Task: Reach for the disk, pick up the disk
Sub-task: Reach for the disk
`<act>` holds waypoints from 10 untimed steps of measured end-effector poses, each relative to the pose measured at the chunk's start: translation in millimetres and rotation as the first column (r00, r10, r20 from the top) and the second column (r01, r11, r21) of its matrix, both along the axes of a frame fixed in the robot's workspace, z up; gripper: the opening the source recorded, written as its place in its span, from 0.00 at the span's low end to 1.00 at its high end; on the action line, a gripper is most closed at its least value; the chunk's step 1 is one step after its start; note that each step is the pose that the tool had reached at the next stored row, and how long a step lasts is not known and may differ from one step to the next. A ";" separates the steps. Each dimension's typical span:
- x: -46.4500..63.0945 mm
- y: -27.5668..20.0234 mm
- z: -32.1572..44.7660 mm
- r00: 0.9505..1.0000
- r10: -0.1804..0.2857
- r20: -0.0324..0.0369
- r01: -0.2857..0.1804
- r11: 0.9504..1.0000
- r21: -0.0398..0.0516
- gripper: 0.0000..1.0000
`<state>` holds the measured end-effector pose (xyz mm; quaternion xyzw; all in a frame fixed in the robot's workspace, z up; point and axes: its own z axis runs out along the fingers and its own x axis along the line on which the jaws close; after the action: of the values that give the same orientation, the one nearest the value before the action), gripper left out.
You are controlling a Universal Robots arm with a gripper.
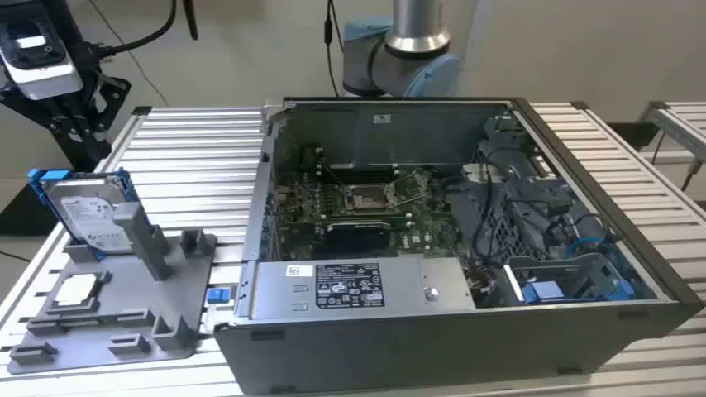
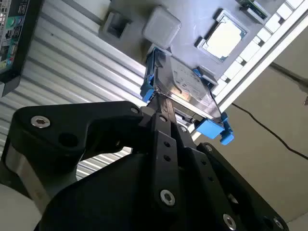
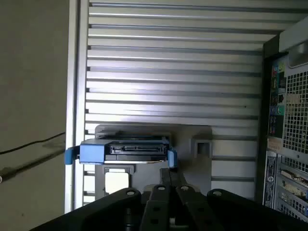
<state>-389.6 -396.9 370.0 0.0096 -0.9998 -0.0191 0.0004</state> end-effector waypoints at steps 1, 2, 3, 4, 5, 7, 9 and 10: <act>0.0 0.0 0.0 1.000 0.000 0.000 0.000 1.000 0.000 0.00; 0.0 0.0 0.0 1.000 0.000 0.000 0.000 1.000 0.000 0.00; 0.0 0.0 0.0 1.000 0.000 0.000 0.000 1.000 0.000 0.00; 0.0 0.0 0.0 1.000 0.000 0.000 0.000 1.000 0.000 0.00; 0.0 0.0 0.0 1.000 0.000 0.000 0.000 1.000 0.000 0.00; 0.0 0.0 0.0 1.000 0.000 0.000 0.000 1.000 0.000 0.00; 0.0 0.2 0.0 1.000 0.000 0.000 0.000 1.000 0.000 0.00; 0.0 0.3 0.0 1.000 0.000 0.000 0.000 1.000 0.000 0.00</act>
<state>-389.6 -396.6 370.0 0.0096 -0.9998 -0.0191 0.0005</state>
